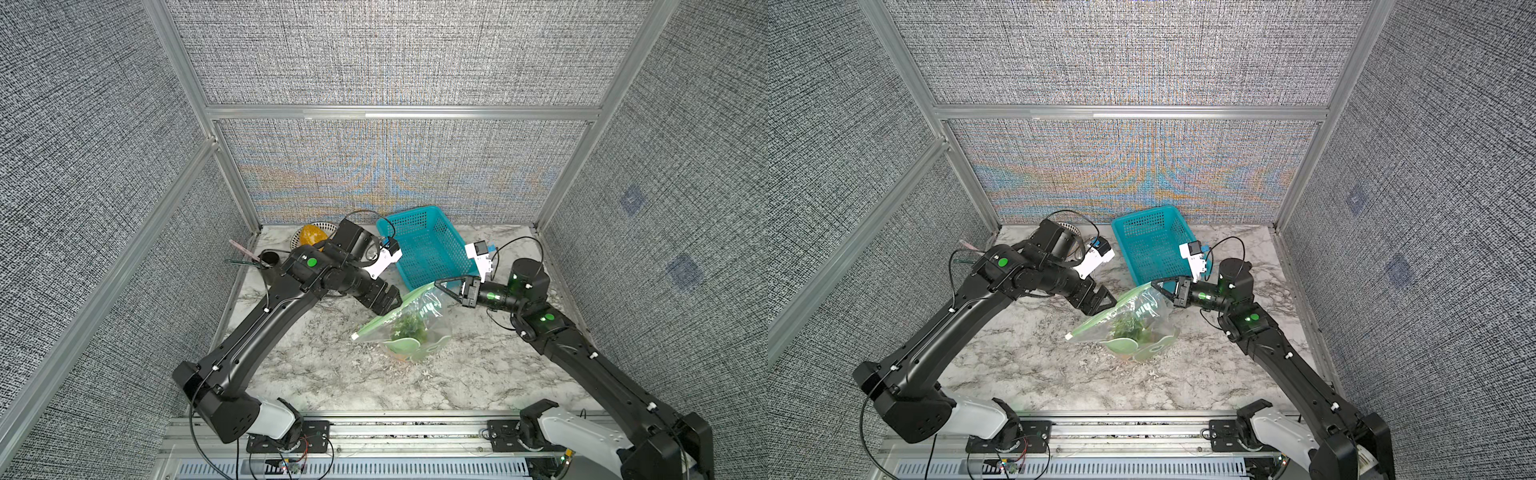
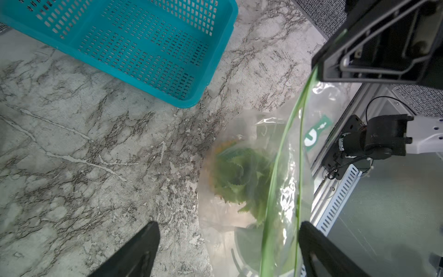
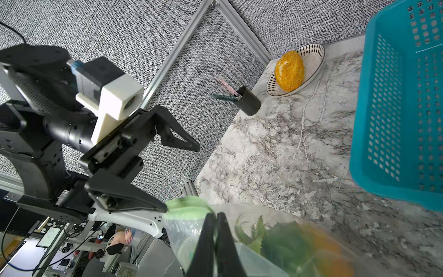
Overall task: Open the zip-top bag and take out the pineapple
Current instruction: Unzip the zipper on the zipper food storage bag, then open the zipper of the food storage bag at the center of the board.
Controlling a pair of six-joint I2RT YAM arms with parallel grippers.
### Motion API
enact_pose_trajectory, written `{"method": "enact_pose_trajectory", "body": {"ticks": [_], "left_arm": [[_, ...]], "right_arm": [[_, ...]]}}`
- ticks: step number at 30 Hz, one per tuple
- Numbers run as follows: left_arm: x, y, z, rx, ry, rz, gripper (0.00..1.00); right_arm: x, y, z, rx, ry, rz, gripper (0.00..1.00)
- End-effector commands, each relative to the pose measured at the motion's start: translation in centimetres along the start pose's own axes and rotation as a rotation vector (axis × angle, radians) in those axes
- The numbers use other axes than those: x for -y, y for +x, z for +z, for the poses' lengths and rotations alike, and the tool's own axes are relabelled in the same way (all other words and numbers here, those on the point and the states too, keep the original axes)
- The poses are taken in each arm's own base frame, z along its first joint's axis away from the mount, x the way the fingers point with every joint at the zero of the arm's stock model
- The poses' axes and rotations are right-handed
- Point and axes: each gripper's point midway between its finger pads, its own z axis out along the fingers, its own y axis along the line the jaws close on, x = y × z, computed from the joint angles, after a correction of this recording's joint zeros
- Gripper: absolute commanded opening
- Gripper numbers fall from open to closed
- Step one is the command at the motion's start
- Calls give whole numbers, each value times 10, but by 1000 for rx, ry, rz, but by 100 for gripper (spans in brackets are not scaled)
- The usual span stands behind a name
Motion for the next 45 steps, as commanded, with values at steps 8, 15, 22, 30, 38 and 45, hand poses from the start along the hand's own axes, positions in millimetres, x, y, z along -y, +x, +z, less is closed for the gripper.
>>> {"method": "enact_pose_trajectory", "body": {"ticks": [8, 15, 22, 30, 38, 45], "left_arm": [[37, 4, 2, 16, 229, -69, 89], [43, 30, 0, -17, 259, -114, 83], [38, 51, 9, -79, 240, -145, 79], [37, 66, 21, -161, 237, -153, 72], [35, 87, 28, -234, 203, -137, 65], [45, 86, 35, -260, 221, -91, 65]], "right_arm": [[21, 19, -2, -16, 70, 38, 0], [28, 20, -3, -13, 88, 46, 0], [28, 10, -8, 20, 99, 37, 0], [22, -4, -9, 51, 105, 21, 0], [22, -13, -17, 107, 136, 19, 0], [24, -8, -19, 115, 135, 46, 0]]}}
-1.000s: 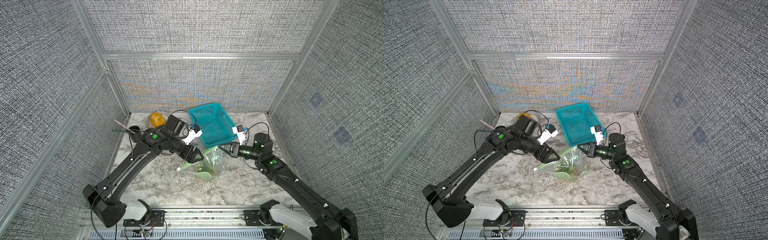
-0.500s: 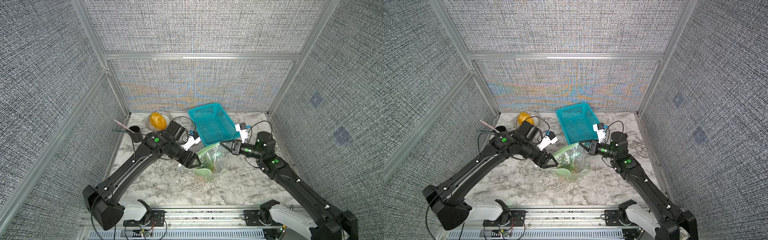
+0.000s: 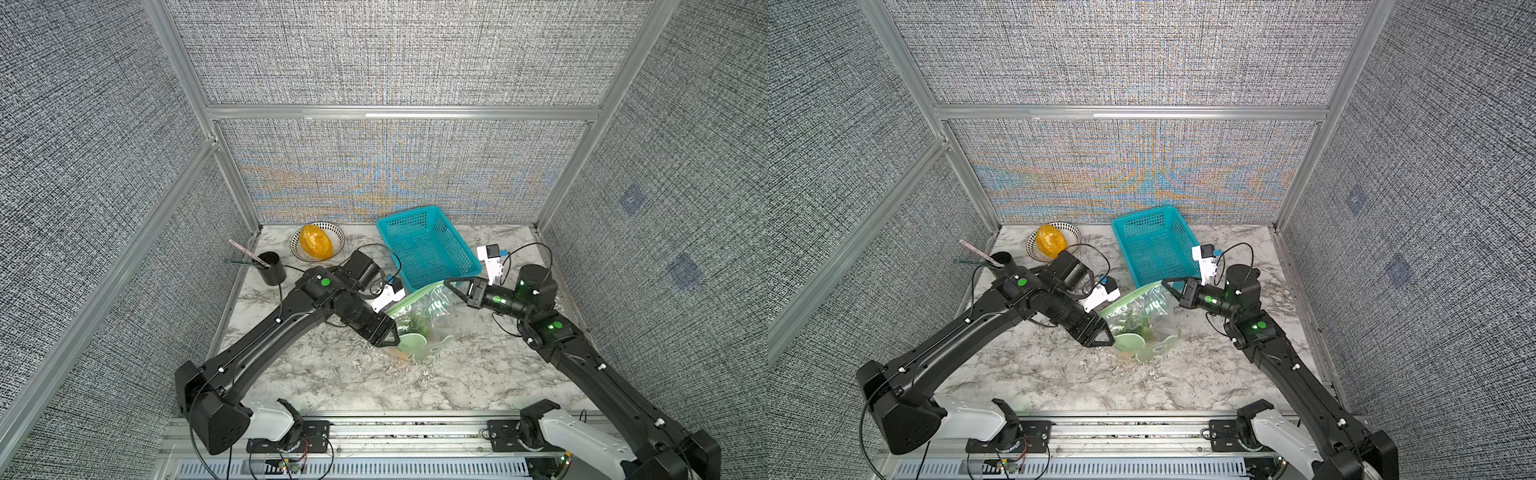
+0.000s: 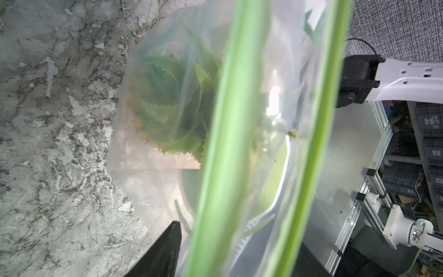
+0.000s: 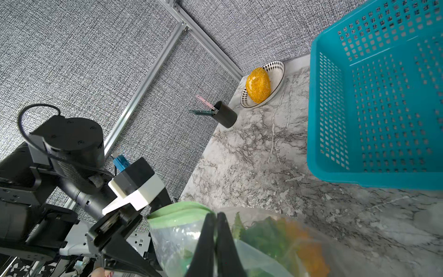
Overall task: Open the zip-top bag and take out the pineapple
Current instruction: Open the zipper of the food storage bag at the center of the board.
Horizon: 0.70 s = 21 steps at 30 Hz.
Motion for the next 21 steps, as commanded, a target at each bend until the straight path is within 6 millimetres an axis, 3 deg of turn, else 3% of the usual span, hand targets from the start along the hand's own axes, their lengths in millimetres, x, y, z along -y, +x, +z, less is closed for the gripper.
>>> {"method": "enact_pose_trajectory", "body": {"ticks": [1, 5, 13, 21], "left_arm": [[5, -5, 0, 2, 15, 33, 65], [11, -33, -14, 99, 2, 56, 65], [-5, -85, -40, 192, -146, 97, 69], [-11, -93, -18, 126, -103, 66, 68]], "right_arm": [[-3, -2, -2, 19, -2, 3, 0], [2, 7, -8, -4, 27, 2, 0], [13, 45, -20, -53, 39, 51, 0], [9, 48, -32, -16, 32, 48, 0]]}}
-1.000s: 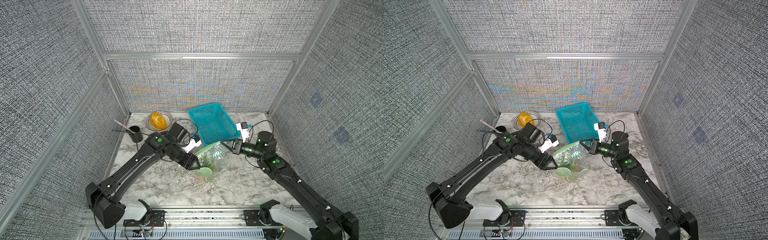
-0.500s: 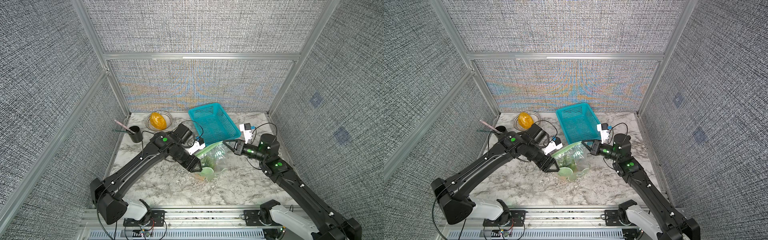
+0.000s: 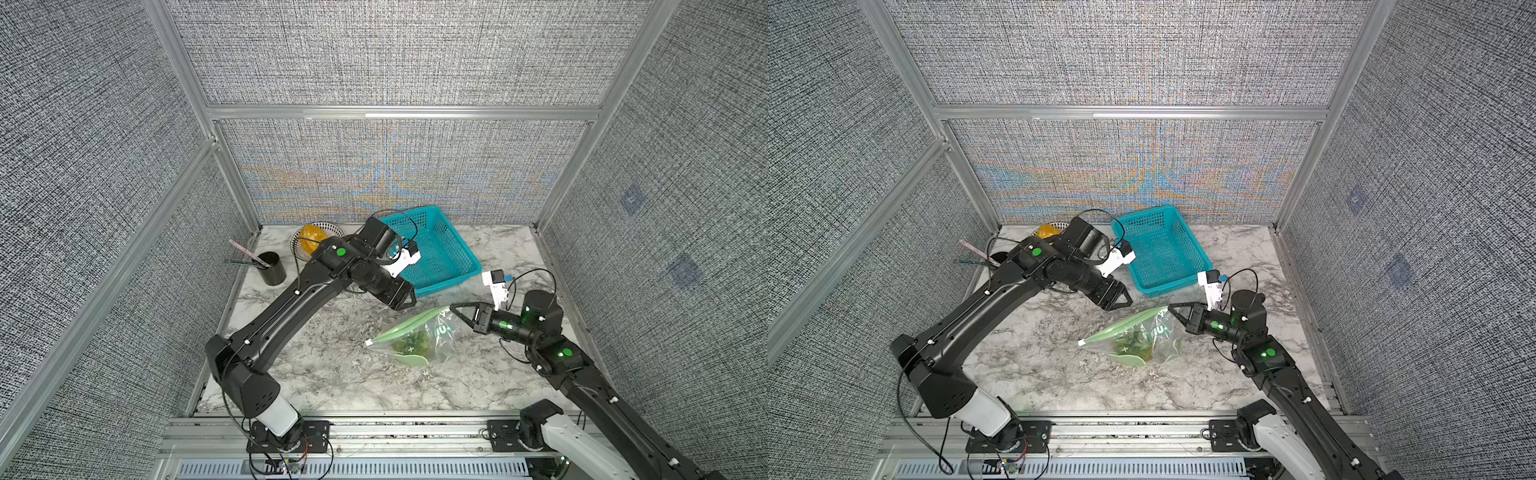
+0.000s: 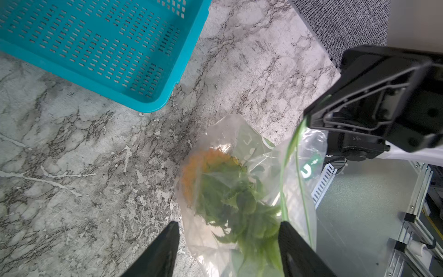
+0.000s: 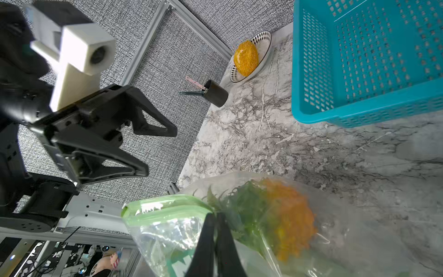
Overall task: Open the zip-top bag and take out the pineapple
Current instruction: Open the zipper of the food storage bag at the center of the board.
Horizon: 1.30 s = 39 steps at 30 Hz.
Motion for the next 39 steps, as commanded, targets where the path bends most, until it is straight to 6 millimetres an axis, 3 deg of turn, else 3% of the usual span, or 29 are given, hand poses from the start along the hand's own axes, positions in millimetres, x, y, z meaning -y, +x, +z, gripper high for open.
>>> {"method": "enact_pose_trajectory", "body": {"ticks": [1, 16, 27, 32, 33, 35, 36, 39], "left_arm": [[4, 4, 3, -24, 31, -10, 68], [30, 41, -3, -75, 79, -51, 65], [62, 42, -1, -76, 112, -32, 64], [69, 42, 14, -111, 118, -27, 62], [69, 43, 18, -120, 113, -27, 60], [64, 44, 26, -137, 87, -41, 45], [60, 44, 30, -144, 69, -47, 42], [48, 45, 37, -160, 13, -45, 41]], "right_arm": [[-4, -5, -2, 24, -5, -5, 0], [-16, -30, -1, 85, -14, -38, 0], [-18, -45, 6, 111, -7, -54, 0], [-20, -52, 11, 127, -27, -58, 0], [-22, -54, 12, 127, -36, -59, 0], [-27, -57, 14, 124, -50, -67, 0], [-29, -59, 14, 123, -55, -72, 0], [-33, -60, 12, 121, -57, -85, 0]]}}
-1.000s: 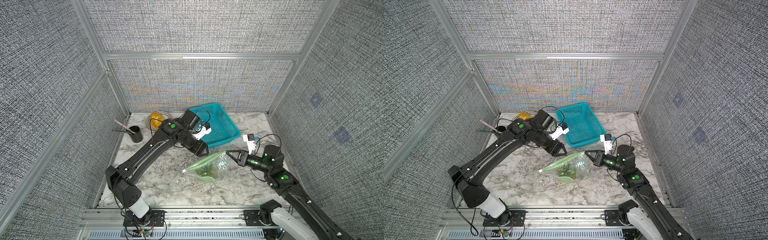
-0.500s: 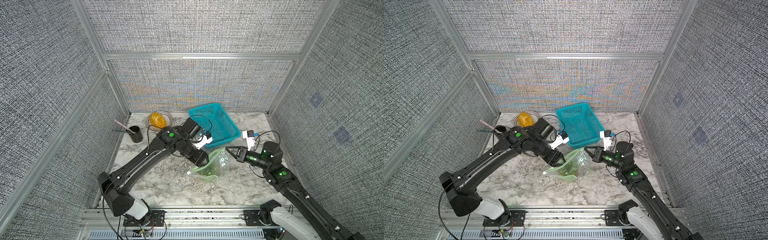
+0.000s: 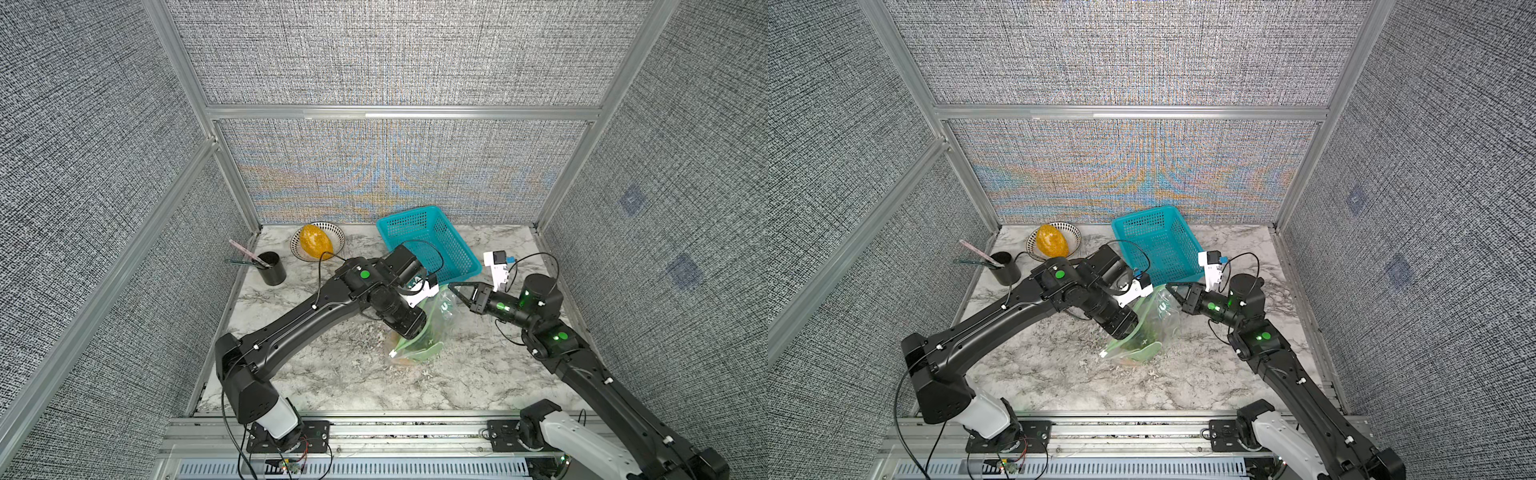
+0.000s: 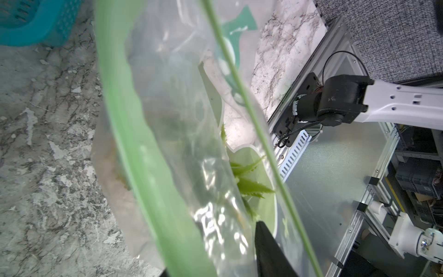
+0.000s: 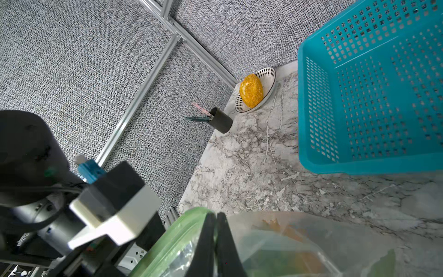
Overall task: Open the zip-top bag and take out the pineapple
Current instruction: Open the zipper of the food storage bag at the center of the board.
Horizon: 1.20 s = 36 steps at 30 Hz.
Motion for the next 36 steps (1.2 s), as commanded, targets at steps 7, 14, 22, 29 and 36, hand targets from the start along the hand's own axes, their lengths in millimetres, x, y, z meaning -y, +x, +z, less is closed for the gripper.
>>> {"method": "enact_pose_trajectory", "body": {"ticks": [7, 14, 22, 29, 36], "left_arm": [[-23, -13, -10, -12, -165, 44, 20], [-31, -32, -51, 112, -308, 156, 56], [-44, -37, -48, 124, -376, 239, 96], [-42, -29, -30, 81, -314, 229, 94], [-17, -24, -12, 47, -137, 213, 58]], "right_arm": [[-5, 8, -11, -11, -4, -33, 0], [6, 31, -21, -35, 10, -10, 0], [3, 34, -21, -48, -11, -8, 0], [-1, 28, -21, -31, -16, -20, 0], [-9, 18, -18, -29, -30, -38, 0]]}}
